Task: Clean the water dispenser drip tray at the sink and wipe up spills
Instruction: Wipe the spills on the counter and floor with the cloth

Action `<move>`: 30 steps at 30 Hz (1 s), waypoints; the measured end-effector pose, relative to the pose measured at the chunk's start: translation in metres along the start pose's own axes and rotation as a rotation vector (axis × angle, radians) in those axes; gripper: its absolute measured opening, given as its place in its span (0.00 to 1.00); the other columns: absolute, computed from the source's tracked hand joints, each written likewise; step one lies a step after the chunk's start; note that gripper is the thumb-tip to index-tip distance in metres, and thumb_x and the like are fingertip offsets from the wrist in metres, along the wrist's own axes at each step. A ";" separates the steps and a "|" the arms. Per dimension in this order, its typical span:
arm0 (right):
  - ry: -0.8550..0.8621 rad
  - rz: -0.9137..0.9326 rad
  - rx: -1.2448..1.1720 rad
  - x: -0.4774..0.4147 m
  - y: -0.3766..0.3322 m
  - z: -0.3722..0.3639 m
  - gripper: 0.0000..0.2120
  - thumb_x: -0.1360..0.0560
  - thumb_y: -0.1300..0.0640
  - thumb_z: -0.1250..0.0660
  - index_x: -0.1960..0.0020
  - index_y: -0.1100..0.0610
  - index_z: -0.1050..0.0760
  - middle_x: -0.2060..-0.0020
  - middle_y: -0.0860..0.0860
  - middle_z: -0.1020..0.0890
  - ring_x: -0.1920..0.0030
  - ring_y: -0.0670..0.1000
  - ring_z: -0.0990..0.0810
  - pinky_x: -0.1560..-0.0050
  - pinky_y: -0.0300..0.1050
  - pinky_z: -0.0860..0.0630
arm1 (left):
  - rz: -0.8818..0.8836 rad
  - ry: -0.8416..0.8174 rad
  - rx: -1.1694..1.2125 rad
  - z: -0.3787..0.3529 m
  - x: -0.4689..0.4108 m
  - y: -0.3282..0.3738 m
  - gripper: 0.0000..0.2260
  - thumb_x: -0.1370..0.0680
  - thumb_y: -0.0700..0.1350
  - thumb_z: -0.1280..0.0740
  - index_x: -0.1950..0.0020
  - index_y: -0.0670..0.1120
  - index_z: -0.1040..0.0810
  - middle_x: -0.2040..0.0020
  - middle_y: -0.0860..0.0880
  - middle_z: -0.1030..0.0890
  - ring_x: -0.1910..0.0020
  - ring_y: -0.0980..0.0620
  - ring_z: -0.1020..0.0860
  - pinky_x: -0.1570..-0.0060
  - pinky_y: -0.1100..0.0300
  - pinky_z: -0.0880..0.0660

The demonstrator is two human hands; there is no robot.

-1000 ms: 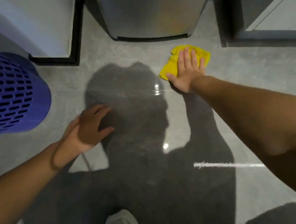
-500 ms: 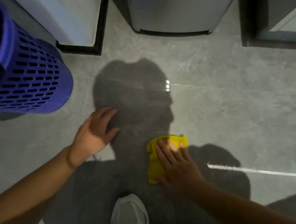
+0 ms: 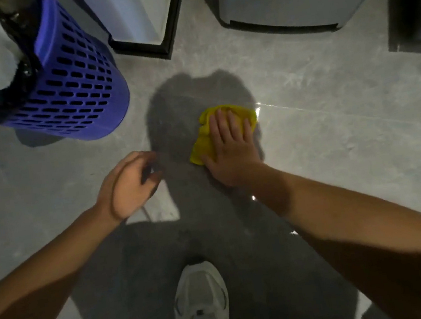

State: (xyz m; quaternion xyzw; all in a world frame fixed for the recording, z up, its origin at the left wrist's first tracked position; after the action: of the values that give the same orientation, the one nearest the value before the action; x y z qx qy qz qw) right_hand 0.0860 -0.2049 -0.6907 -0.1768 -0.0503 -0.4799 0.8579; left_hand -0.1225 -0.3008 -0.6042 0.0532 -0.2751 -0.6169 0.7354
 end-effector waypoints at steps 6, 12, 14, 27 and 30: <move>-0.055 0.052 -0.001 0.199 0.023 -0.049 0.46 0.24 0.35 0.38 0.15 0.57 0.48 0.16 0.55 0.46 0.17 0.60 0.45 0.22 0.69 0.46 | -0.117 -0.108 -0.231 -0.028 0.001 0.016 0.27 0.26 0.48 0.25 0.30 0.36 0.21 0.31 0.32 0.23 0.36 0.29 0.22 0.34 0.39 0.24; -0.116 -0.412 -0.028 0.269 0.131 -0.033 0.45 0.24 0.33 0.44 0.18 0.64 0.42 0.18 0.61 0.39 0.20 0.65 0.40 0.25 0.72 0.42 | -0.191 -0.229 -0.336 -0.054 -0.014 0.057 0.41 0.28 0.57 0.22 0.20 0.42 0.31 0.19 0.37 0.35 0.21 0.33 0.36 0.23 0.39 0.36; -0.025 -0.556 -0.035 0.224 0.157 -0.011 0.45 0.23 0.33 0.47 0.19 0.66 0.42 0.19 0.64 0.38 0.20 0.67 0.40 0.25 0.73 0.43 | -0.214 -0.241 -0.356 -0.057 -0.018 0.062 0.43 0.28 0.57 0.22 0.19 0.44 0.34 0.17 0.40 0.38 0.19 0.36 0.40 0.22 0.42 0.39; 0.205 -0.283 0.125 0.129 0.113 0.025 0.14 0.20 0.48 0.34 0.43 0.57 0.23 0.50 0.59 0.19 0.55 0.63 0.22 0.56 0.55 0.28 | -0.169 -0.289 -0.403 -0.066 -0.028 0.059 0.44 0.30 0.56 0.20 0.18 0.50 0.35 0.18 0.43 0.37 0.21 0.35 0.39 0.25 0.42 0.34; 0.022 -0.381 -0.061 0.171 0.106 0.021 0.16 0.21 0.49 0.31 0.39 0.59 0.21 0.52 0.60 0.17 0.55 0.65 0.17 0.57 0.56 0.21 | -0.122 -0.305 -0.406 -0.061 -0.021 0.069 0.43 0.32 0.51 0.18 0.20 0.48 0.33 0.20 0.40 0.35 0.24 0.33 0.35 0.29 0.40 0.29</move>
State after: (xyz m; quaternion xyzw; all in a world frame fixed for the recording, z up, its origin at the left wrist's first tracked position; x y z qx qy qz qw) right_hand 0.2687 -0.2846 -0.6544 -0.1848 -0.0589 -0.6368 0.7462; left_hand -0.0347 -0.2813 -0.6337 -0.1727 -0.2497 -0.7035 0.6426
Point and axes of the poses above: each hand's wrist, its own x-axis away from the middle knuckle, its own z-axis out of the back of the hand, y = z × x, the point moved 4 cm from there along -x, towards the middle knuckle
